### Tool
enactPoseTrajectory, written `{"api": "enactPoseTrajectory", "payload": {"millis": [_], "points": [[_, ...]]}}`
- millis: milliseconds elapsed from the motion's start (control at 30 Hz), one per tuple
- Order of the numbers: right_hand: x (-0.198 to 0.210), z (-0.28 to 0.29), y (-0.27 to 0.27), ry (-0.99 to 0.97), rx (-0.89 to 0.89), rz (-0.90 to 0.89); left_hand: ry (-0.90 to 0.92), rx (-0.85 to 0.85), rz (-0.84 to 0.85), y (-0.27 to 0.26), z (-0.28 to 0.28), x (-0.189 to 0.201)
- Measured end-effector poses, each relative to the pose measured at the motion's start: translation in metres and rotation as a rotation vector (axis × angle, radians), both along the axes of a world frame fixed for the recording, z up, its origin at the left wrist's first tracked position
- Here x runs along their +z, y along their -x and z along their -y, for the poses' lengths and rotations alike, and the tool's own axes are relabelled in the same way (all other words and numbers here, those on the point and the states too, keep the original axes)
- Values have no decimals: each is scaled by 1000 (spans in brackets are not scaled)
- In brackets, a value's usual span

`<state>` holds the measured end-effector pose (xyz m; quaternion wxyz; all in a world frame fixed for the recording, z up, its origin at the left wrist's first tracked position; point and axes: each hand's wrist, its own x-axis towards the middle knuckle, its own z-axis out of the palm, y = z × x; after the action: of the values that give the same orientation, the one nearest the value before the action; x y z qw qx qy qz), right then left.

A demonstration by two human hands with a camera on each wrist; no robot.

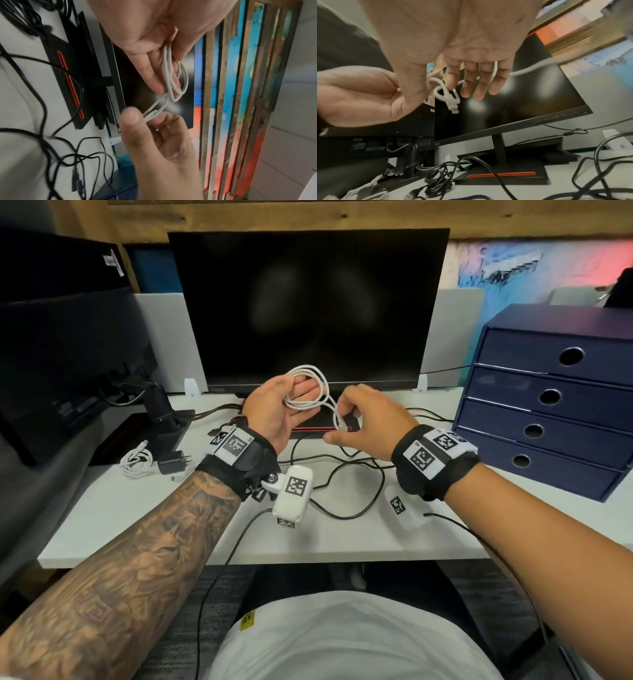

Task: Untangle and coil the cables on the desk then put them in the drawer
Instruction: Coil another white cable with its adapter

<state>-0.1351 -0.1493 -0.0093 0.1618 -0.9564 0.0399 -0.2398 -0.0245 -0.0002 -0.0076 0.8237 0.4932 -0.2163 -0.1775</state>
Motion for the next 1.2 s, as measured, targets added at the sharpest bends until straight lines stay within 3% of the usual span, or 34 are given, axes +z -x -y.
{"api": "enactPoseTrajectory", "payload": {"millis": [67,167,267,400,500,700,1200], "points": [[-4,6,-18,-73,-22,62,43,1,-48,-10,13,5],[-8,21,-46,-351,6,129,21,27,-81,-34,28,8],[-8,34,-70,-702,48,125,-102,27,-34,-62,46,7],[-7,47,-97,-1149,115,15,-383,-33,166,-82,70,-3],[-20,61,-117,-1161,94,-54,-582,-34,305,-99,79,-16],[-52,75,-132,-1135,80,-124,-634,-43,459,-120,81,-43],[-88,72,-144,-1295,-117,183,-503,255,188,-135,94,-94]]}}
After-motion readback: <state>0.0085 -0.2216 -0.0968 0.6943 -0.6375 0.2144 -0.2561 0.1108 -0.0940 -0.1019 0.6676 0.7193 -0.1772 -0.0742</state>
